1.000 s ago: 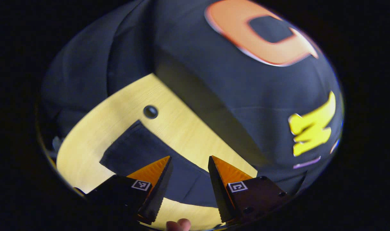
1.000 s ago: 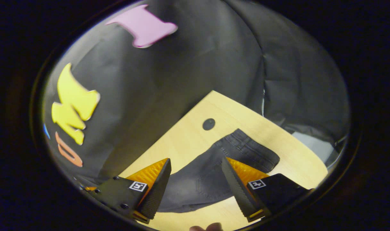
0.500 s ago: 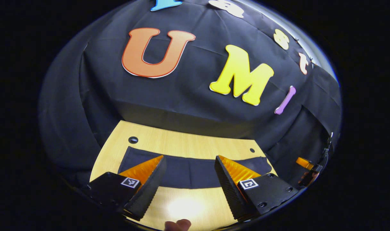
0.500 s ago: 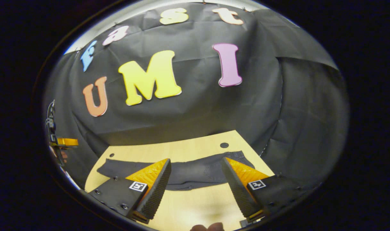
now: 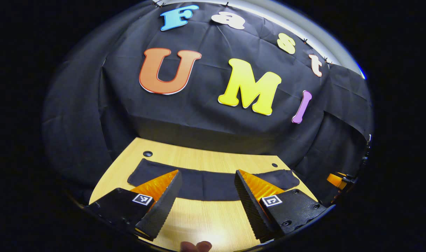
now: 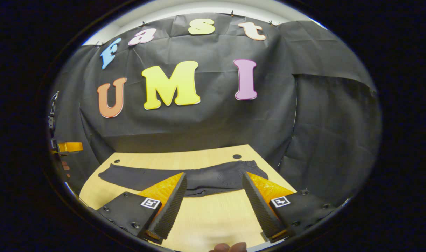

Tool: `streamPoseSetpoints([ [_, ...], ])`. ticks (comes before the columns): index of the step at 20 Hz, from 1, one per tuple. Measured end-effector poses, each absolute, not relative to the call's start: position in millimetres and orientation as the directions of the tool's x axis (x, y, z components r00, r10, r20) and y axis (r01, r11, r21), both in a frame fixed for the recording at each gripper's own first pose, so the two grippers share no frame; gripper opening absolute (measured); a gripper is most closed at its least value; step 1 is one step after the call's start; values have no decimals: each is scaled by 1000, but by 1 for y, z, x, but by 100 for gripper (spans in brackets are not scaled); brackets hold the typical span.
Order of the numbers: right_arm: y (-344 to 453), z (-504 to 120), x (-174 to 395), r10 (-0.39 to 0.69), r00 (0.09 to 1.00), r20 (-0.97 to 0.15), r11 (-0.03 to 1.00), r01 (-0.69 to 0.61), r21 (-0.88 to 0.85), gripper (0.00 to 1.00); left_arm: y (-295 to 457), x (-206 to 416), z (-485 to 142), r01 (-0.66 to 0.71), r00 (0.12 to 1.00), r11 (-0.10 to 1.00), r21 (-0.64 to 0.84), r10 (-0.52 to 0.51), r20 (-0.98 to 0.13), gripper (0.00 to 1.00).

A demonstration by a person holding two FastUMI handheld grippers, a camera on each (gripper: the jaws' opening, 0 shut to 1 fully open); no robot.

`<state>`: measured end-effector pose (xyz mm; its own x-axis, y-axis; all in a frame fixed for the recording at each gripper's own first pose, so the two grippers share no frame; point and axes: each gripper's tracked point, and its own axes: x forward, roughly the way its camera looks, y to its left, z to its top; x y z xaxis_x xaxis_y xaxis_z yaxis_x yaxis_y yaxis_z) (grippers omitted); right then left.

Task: Grasp the waist and the cuffs of the jeans and fold them to make the two legs overlap; first hold the waist and fold one-third of the jeans toward the cuffs, then hold the cuffs and fold the remaining one-third in the same direction to finish folding.

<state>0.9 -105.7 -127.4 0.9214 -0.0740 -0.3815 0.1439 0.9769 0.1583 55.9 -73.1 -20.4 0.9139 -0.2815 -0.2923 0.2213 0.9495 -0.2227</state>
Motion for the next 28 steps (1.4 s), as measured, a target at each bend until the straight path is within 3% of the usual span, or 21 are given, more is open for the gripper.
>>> streamPoseSetpoints([
  [4, -151, -164, 25, -113, 896, -430, 959, 211, 188, 98, -68, 69, -14, 173, 937, 968, -183, -219, -272, 100],
  [8, -212, -230, 89, -157, 851, -501, 931, 296, 212, 93, -74, 88, -11, 114, 949, 982, -148, -151, -276, 97],
  [9, -228, -250, 104, -167, 839, -517, 926, 314, 211, 98, -75, 93, -10, 94, 953, 986, -136, -129, -276, 97],
  [11, -253, -290, 132, -172, 810, -560, 905, 354, 234, 99, -81, 103, -8, 61, 955, 991, -121, -93, -282, 97],
  [15, -295, -352, 177, -189, 758, -624, 867, 427, 257, 99, -104, 114, -14, 40, 946, 993, -107, -72, -315, 97],
  [22, -301, -399, 202, -165, 719, -676, 889, 405, 214, 99, -124, 126, -33, 28, 924, 992, -120, -72, -376, 97],
  [23, -302, -396, 202, -156, 721, -675, 893, 395, 216, 94, -122, 125, -35, 20, 923, 992, -122, -65, -380, 97],
  [26, -295, -403, 207, -83, 726, -683, 877, 378, 295, 93, -113, 121, -39, -8, 919, 991, -132, -45, -391, 97],
  [28, -291, -405, 209, -54, 733, -678, 882, 353, 311, 75, -105, 120, -42, -28, 916, 989, -147, -33, -401, 97],
])
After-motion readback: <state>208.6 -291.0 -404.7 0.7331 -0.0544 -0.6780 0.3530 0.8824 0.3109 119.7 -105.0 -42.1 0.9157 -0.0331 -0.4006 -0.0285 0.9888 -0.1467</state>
